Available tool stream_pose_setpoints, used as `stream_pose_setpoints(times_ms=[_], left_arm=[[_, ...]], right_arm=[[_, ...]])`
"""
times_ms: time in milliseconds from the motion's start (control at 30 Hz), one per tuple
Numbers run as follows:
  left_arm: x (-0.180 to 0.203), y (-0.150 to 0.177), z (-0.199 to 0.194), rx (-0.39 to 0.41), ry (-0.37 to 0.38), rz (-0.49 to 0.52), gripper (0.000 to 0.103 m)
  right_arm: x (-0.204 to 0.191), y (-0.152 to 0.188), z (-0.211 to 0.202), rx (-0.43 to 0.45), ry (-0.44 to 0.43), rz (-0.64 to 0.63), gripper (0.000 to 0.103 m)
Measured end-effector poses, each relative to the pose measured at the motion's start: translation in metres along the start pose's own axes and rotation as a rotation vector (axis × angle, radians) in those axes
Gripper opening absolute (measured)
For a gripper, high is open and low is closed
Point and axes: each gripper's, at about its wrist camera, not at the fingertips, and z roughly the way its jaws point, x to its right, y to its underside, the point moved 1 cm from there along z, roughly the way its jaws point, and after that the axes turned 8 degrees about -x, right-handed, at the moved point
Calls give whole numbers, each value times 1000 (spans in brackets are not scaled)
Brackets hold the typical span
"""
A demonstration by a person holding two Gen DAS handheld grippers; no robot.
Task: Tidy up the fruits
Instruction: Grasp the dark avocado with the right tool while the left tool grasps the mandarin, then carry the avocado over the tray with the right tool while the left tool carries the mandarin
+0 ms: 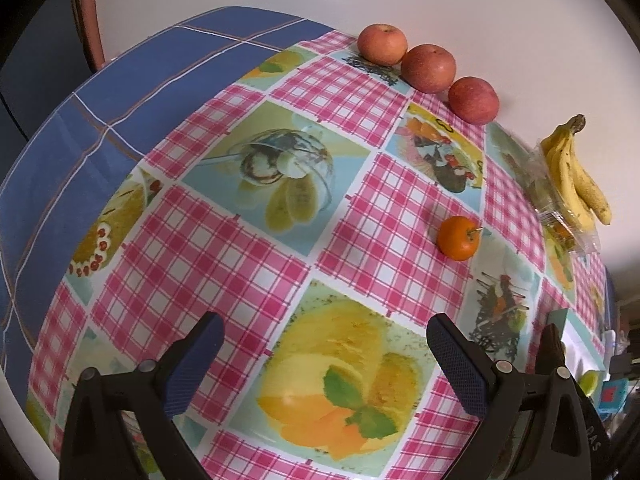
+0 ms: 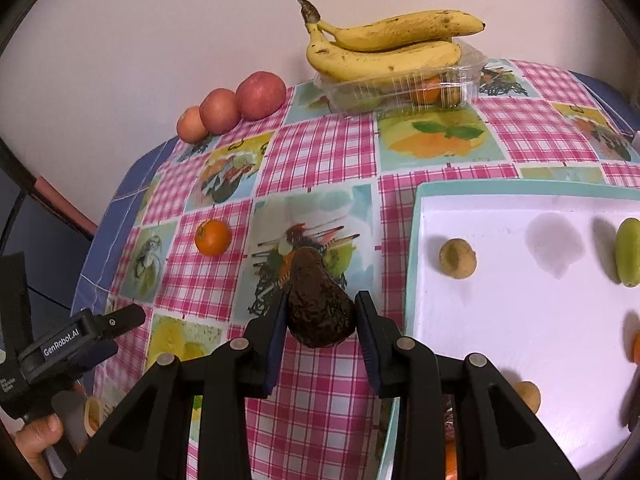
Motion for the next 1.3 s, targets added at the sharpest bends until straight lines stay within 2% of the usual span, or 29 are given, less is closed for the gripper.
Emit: stream_pose_setpoints(times_ms=[267, 467, 500, 600, 733, 867, 933, 1067, 1133, 1300], left_arm=[[33, -10, 8, -8, 81, 44, 100], [66, -27, 21, -12, 147, 78, 91], [72, -30, 24, -17, 149, 90, 90], [88, -39, 33, -24, 133, 122, 74], [99, -47, 40, -24, 141, 134, 73], [103, -53, 49, -28, 135, 133, 68], [104, -55, 51, -26, 129, 136, 57], [103, -56, 54, -21, 114, 124, 50], [102, -56, 54, -18, 115, 120, 42], [100, -53, 54, -7, 133, 110, 39]], right_arm=[[3, -17, -14, 54, -9, -3, 35], [11, -35, -25, 104, 1, -9, 35], [12, -37, -25, 108, 2, -11, 35], [16, -42, -25, 119, 5, -14, 35], [21, -47, -21, 120, 4, -13, 35], [25, -50, -18, 122, 12, -13, 35], [27, -51, -17, 124, 12, -11, 35], [28, -51, -16, 119, 4, -5, 35], [28, -51, -15, 115, 1, -7, 35], [29, -51, -15, 110, -1, -1, 35]])
